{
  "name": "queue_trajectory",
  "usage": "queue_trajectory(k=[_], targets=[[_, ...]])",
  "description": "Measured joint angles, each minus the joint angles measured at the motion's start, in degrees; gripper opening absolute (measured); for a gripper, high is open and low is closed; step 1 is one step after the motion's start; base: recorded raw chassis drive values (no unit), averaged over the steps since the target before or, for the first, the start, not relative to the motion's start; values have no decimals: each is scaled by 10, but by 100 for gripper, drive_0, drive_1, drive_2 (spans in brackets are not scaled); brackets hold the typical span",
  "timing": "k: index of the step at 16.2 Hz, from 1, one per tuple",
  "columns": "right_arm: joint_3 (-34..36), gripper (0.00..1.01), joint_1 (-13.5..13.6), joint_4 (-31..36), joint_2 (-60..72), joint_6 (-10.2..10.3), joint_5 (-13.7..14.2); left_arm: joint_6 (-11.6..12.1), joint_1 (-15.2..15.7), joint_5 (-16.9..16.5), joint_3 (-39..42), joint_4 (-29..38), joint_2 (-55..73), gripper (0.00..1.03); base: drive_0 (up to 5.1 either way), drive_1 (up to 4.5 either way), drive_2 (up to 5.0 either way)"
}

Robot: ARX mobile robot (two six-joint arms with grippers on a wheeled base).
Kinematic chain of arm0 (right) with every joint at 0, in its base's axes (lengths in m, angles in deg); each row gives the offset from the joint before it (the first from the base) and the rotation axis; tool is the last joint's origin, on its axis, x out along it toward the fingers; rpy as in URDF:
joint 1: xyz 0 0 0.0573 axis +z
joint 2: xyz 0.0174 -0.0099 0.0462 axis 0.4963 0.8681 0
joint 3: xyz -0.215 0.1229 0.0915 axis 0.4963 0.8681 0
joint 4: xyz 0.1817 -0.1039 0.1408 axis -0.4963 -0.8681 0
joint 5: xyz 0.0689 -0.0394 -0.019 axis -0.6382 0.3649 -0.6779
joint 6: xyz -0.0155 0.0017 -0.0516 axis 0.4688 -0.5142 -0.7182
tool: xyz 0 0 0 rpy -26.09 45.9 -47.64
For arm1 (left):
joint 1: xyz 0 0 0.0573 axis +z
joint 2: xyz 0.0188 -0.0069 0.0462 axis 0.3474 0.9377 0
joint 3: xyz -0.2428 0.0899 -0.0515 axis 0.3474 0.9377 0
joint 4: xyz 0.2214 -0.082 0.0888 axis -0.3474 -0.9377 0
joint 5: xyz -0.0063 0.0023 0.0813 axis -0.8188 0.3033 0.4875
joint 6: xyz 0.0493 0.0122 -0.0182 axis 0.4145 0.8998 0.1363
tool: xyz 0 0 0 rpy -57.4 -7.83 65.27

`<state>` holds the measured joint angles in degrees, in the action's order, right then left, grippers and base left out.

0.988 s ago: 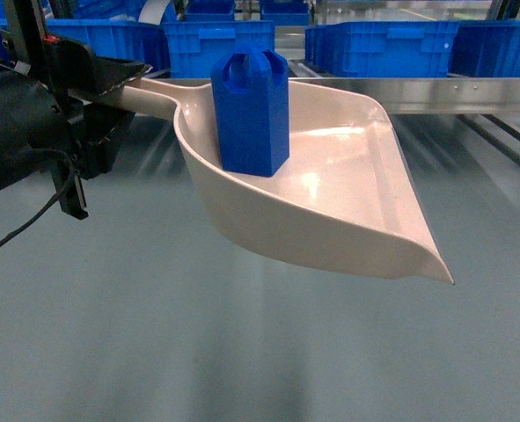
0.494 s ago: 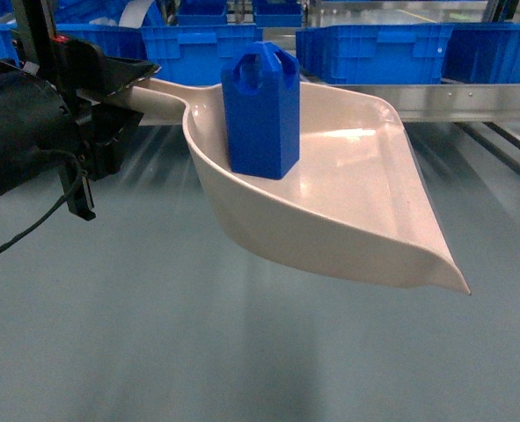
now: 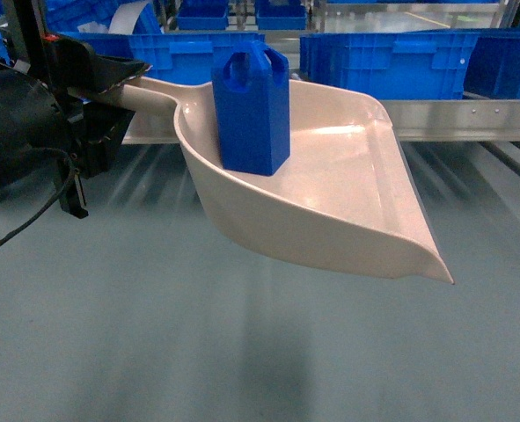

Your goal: Place part in tray to right shelf

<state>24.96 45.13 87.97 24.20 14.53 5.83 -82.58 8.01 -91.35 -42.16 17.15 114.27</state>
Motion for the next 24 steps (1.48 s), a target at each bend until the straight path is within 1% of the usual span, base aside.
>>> queue_trajectory(k=[9, 17, 21, 24], targets=[[0, 98, 0, -1, -1, 0, 0, 0, 0, 0, 0, -2, 0, 16, 39, 434, -357], [0, 98, 0, 0, 0, 0, 0, 0, 1, 2, 1, 0, 0, 16, 263, 254, -491], [0, 98, 0, 0, -1, 0, 2, 0, -4, -4, 1, -2, 0, 16, 263, 254, -491], [0, 98, 0, 0, -1, 0, -1, 0, 4, 4, 1, -2, 0, 16, 263, 254, -491]])
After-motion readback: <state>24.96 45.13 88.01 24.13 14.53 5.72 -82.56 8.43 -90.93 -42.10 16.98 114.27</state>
